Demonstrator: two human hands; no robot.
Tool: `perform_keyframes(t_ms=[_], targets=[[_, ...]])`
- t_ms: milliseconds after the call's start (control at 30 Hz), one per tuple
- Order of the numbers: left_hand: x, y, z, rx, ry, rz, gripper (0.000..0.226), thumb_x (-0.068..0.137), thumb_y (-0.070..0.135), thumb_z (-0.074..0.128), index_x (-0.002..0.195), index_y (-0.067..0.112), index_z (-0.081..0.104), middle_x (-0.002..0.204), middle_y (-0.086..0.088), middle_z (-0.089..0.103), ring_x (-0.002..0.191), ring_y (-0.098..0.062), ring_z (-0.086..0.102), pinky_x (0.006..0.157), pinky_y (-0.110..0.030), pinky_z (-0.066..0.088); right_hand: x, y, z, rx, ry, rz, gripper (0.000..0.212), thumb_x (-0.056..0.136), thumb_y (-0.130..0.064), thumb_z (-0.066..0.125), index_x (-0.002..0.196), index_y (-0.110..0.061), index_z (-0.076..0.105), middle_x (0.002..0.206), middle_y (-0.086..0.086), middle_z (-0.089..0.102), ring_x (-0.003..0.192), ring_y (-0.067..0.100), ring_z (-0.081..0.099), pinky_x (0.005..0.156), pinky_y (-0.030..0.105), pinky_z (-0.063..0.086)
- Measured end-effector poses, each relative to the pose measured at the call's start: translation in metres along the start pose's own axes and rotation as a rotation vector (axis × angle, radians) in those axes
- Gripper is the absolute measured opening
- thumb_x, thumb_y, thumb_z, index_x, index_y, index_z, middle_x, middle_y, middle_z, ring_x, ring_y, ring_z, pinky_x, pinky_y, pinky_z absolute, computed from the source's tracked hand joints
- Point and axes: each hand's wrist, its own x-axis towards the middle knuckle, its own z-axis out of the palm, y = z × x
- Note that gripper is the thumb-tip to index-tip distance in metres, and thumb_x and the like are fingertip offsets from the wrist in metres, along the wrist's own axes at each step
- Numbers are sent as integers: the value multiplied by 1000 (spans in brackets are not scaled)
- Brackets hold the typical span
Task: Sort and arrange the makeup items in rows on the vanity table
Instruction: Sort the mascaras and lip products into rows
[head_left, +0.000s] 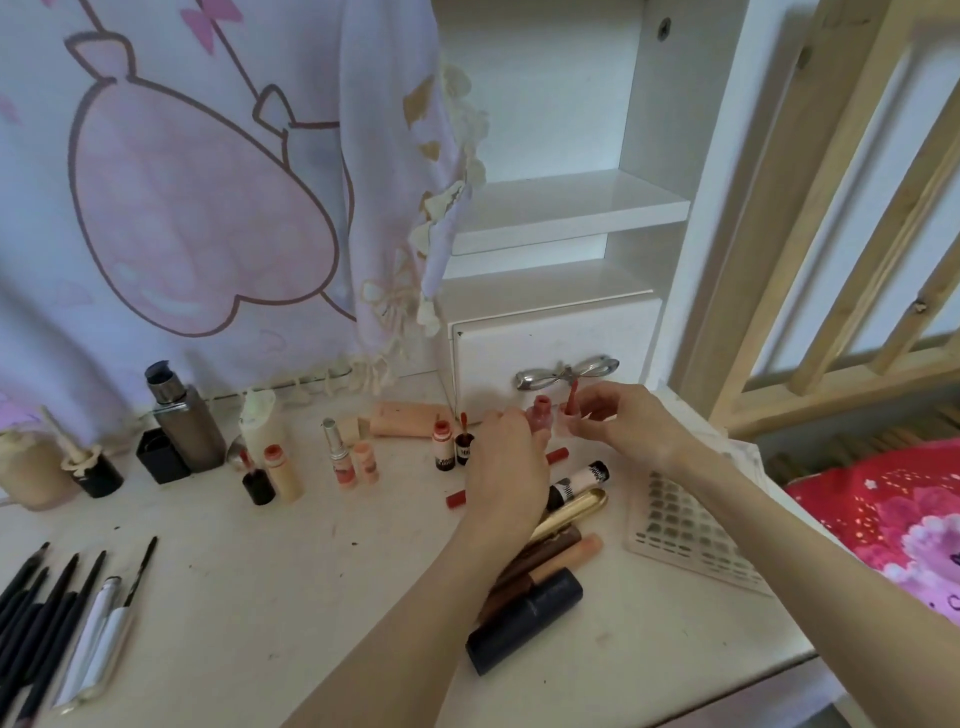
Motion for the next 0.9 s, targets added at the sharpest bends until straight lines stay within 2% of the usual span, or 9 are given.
perform_keyframes(t_ms=[100,267,500,567,633,733,800,900], targets=[[3,1,2,67,4,-23,33,98,27,42,91,0,61,97,-21,61,87,-34,60,69,-38,45,5,5,1,-56,-44,0,14,81,-12,70,80,-25,65,85,-9,65,75,-1,57,66,7,40],[8,1,1,133,11,-28,23,94,19,48,96,2,63,97,-15,62,88,-27,59,65,-30,39,9,4,4,-100,-76,-46,15,80,-15,72,79,-27,63,85,-10,65,75,-1,56,66,7,41],[8,2,-2,145,4,-62,17,93,11,49,98,4,64,94,-13,64,88,-27,60,66,-34,46,9,-2,9,-72,-78,-29,20,77,-22,74,72,-34,60,75,-17,62,65,-13,56,62,0,39],[7,2,-3,141,-4,-65,16,93,11,49,98,3,62,95,-15,64,89,-28,60,68,-36,47,8,-2,9,-74,-81,-29,18,76,-25,75,73,-35,60,76,-18,63,67,-13,56,63,1,41],[5,4,-5,128,-10,-66,14,93,11,50,94,2,60,94,-16,64,90,-30,59,71,-36,46,7,0,9,-93,-80,-14,13,77,-25,74,83,-31,65,84,-16,65,77,-5,59,67,5,43],[1,4,-11,86,-26,-56,13,92,14,51,84,6,57,90,-15,63,83,-30,61,71,-38,49,4,0,7,-136,-41,42,35,80,-14,71,115,-13,62,102,-2,66,95,11,60,84,18,43],[-7,4,-17,26,-43,-45,14,93,17,51,81,11,54,92,-9,61,72,-28,62,68,-38,52,-4,-3,4,-135,20,70,39,83,-12,68,120,-9,58,105,2,65,96,12,59,86,19,41],[-21,-3,-30,15,-40,64,20,94,16,49,108,12,63,104,-3,64,72,-22,62,74,-37,53,-18,-8,4,-166,127,46,26,88,-15,63,113,-11,63,97,-3,63,90,9,57,76,8,38]])
